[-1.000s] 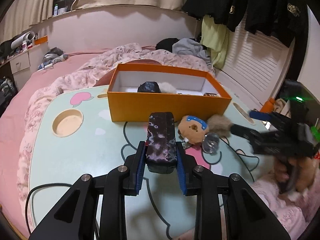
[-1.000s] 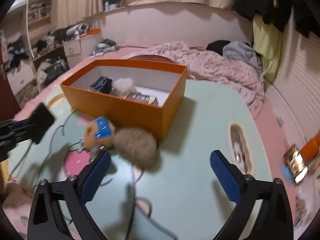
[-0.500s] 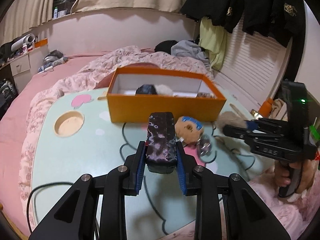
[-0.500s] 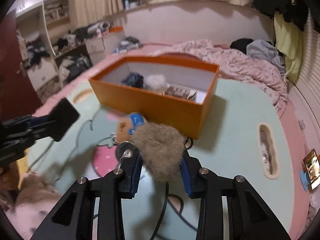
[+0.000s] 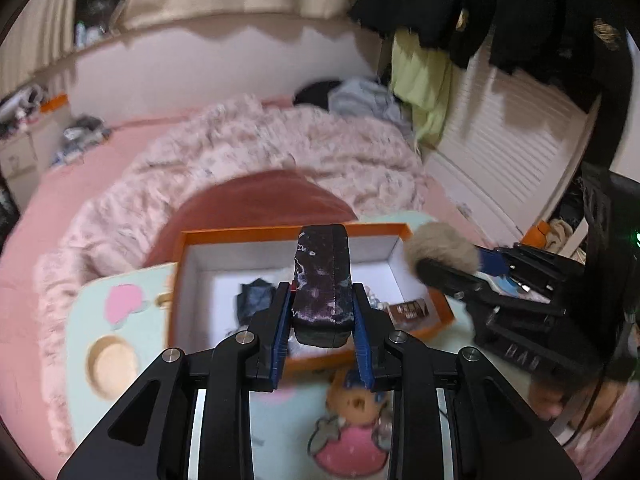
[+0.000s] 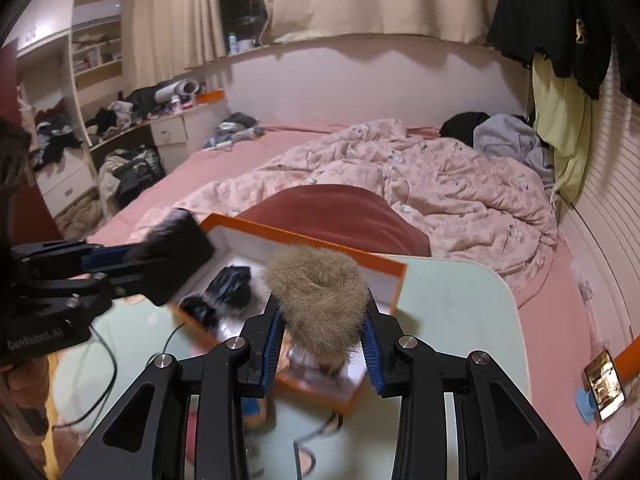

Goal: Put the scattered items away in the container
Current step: 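Release the black pouch and brown fur pompom into the box, then withdraw both open grippers from the box, then move left gripper toward the teddy-bear head and metal cup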

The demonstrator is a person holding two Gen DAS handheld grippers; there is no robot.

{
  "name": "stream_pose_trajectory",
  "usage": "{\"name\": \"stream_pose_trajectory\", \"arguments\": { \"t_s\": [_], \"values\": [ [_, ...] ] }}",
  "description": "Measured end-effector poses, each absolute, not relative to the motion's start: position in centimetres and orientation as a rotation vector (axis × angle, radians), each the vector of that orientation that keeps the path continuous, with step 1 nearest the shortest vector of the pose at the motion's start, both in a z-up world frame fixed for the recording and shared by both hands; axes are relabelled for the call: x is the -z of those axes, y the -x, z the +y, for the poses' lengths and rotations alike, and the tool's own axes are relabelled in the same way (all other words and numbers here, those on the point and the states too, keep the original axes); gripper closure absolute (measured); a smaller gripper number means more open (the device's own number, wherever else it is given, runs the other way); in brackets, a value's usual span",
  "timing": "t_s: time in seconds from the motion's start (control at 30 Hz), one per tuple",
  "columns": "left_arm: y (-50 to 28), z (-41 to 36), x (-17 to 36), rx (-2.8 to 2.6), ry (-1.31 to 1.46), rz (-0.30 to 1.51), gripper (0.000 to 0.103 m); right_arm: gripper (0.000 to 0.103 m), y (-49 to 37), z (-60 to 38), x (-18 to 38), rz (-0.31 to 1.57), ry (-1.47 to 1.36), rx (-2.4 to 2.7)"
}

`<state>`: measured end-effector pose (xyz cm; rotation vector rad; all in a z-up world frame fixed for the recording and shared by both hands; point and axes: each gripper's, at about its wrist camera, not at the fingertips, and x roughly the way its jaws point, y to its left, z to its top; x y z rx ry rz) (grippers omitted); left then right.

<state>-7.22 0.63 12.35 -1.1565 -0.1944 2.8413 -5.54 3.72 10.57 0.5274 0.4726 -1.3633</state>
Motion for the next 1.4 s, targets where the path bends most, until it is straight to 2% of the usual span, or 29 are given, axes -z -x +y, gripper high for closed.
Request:
{"name": "stream_pose_trajectory", "arguments": {
  "t_s": [0.03,0.07,0.1,0.2,0.23,0.4,0.47,0.5,0.53,0.7,0.83,0.93,0.97,1.0,1.03,1.07,1.4],
  "values": [
    [8.7,0.4,-11.3,-2.814,1.233,-0.209,0.059,0.060,5.5,3.0,-10.1,0.485,-0.531,1.380],
    [9.7,0.0,-10.1,-2.819,1.324,-0.229,0.052,0.039,5.4,2.4,-9.6,0.508,-0.538,1.403],
    [10.0,-0.5,-9.3,-2.840,1.369,-0.269,0.047,0.029,5.4,2.1,-9.0,0.531,-0.547,1.438],
    [8.5,-2.5,-7.8,-2.852,1.274,-0.511,0.046,0.029,5.7,3.2,-8.3,0.481,-0.549,1.447],
    [8.0,-2.9,-7.6,-2.829,1.268,-0.534,0.046,0.029,5.9,3.6,-8.2,0.471,-0.553,1.441],
    [4.7,-3.0,-10.1,-2.924,1.180,-0.436,0.046,0.029,6.8,6.2,-9.7,0.419,-0.550,1.447],
    [2.9,-2.3,-11.2,-2.929,1.141,-0.377,0.040,0.028,6.9,7.8,-10.5,0.387,-0.552,1.426],
    [1.7,-1.8,-11.5,-2.925,1.147,-0.328,0.029,0.027,6.8,9.0,-10.7,0.386,-0.551,1.420],
    [1.2,-1.8,-11.7,-2.926,1.158,-0.290,0.024,0.027,6.6,10.0,-10.6,0.396,-0.549,1.419],
    [-2.8,-0.3,-8.1,-2.934,1.254,-0.076,0.024,0.027,5.0,13.6,-6.4,0.570,-0.550,1.437],
    [-3.9,-0.7,-4.4,-3.026,1.338,-0.094,0.024,0.027,4.0,13.8,-2.5,0.700,-0.559,1.466],
    [-3.4,-0.6,-2.5,-2.939,1.407,-0.128,0.024,0.024,4.0,13.6,-0.7,0.711,-0.603,1.484],
    [-3.2,-0.6,-1.9,-2.910,1.450,-0.147,0.024,0.015,4.2,13.7,-0.3,0.693,-0.621,1.489],
    [-2.9,-0.7,-1.2,-2.896,1.488,-0.150,0.017,0.005,4.5,13.8,0.0,0.676,-0.642,1.496],
    [-2.7,-0.5,-1.0,-2.927,1.482,-0.116,0.007,0.001,4.8,13.9,0.3,0.661,-0.660,1.496],
    [-2.5,-0.7,-0.7,-2.920,1.488,-0.140,0.000,0.000,5.0,14.0,0.5,0.653,-0.661,1.499],
    [-2.6,-0.7,-0.5,-2.947,1.455,-0.139,0.000,0.000,5.1,14.2,0.7,0.643,-0.651,1.506]
  ]
}}
